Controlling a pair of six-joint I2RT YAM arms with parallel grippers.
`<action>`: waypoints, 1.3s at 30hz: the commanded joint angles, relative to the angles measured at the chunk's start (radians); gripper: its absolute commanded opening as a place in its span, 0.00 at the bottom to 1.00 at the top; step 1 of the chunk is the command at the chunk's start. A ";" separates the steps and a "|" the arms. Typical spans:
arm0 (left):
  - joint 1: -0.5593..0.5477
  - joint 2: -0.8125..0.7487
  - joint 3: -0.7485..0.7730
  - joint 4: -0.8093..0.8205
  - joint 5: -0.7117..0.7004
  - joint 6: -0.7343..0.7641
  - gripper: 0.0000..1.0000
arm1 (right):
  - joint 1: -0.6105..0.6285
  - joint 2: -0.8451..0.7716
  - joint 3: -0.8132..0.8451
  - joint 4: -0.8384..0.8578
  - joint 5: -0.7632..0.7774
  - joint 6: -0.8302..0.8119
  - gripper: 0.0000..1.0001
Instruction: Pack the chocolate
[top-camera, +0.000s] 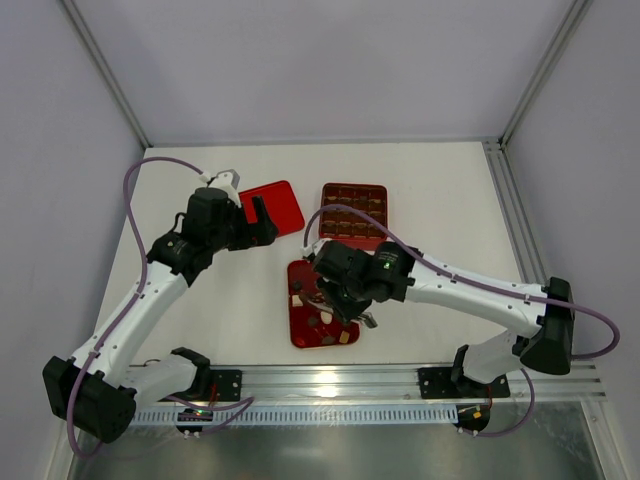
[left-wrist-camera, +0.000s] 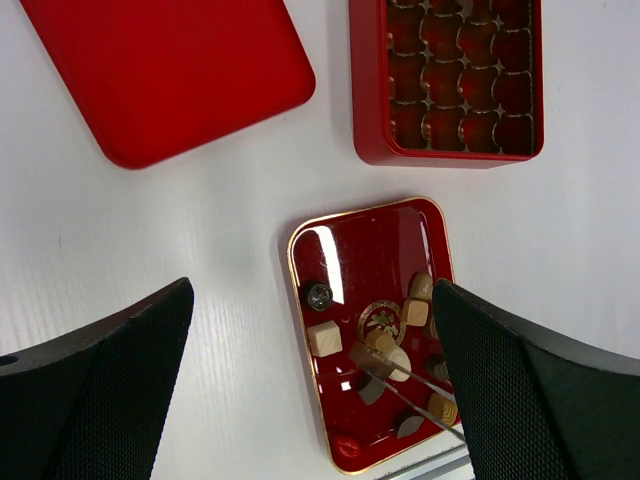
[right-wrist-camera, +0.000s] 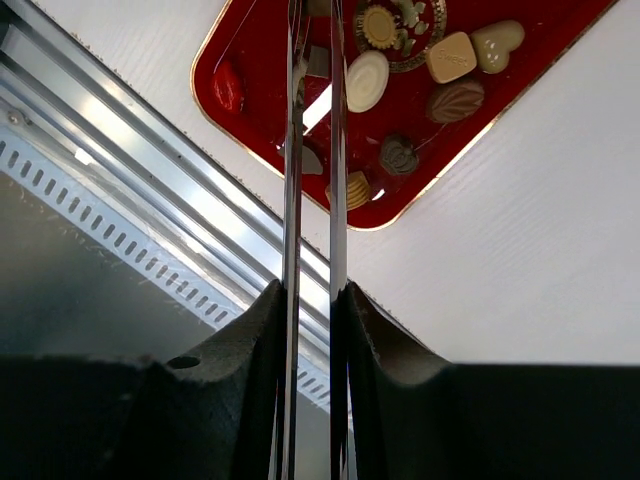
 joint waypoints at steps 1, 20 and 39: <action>-0.001 -0.002 0.001 0.012 -0.010 0.009 1.00 | -0.039 -0.060 0.046 -0.022 0.034 0.005 0.23; -0.001 -0.012 0.003 0.012 -0.010 0.011 1.00 | -0.521 0.164 0.331 0.158 0.031 -0.079 0.22; -0.001 -0.016 0.003 0.010 -0.034 0.012 1.00 | -0.559 0.324 0.351 0.219 -0.008 -0.073 0.23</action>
